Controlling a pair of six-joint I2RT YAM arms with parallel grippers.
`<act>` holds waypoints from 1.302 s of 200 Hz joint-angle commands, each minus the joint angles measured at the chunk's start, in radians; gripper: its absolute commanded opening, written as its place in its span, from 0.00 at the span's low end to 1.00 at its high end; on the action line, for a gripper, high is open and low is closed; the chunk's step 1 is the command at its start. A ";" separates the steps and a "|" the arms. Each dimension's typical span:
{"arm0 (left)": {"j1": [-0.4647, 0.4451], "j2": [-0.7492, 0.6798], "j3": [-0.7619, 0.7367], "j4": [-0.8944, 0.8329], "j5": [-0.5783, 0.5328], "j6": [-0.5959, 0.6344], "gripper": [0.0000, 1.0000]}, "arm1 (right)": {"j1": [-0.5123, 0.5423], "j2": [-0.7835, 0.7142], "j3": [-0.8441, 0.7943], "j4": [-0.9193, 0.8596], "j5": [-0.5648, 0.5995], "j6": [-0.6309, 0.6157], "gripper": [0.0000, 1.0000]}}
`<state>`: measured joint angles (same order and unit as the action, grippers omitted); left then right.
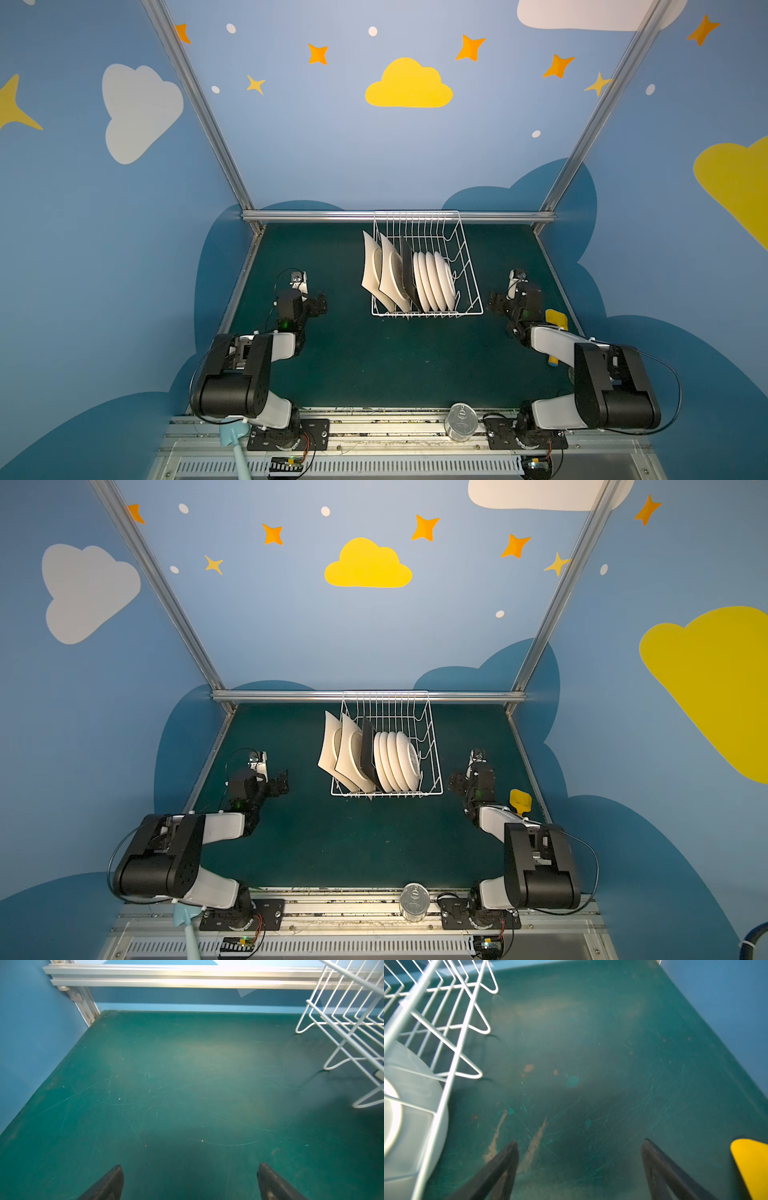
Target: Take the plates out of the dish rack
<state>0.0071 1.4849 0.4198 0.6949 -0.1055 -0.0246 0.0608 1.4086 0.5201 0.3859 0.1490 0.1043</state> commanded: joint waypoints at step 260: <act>-0.177 -0.114 1.082 -1.535 0.411 -0.193 0.98 | 0.113 -0.291 0.681 -0.838 -0.596 -0.085 0.92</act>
<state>-0.1440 1.3300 1.4612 -0.7330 0.2859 -0.1684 0.1448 1.1076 1.1622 -0.3828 -0.3561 0.0212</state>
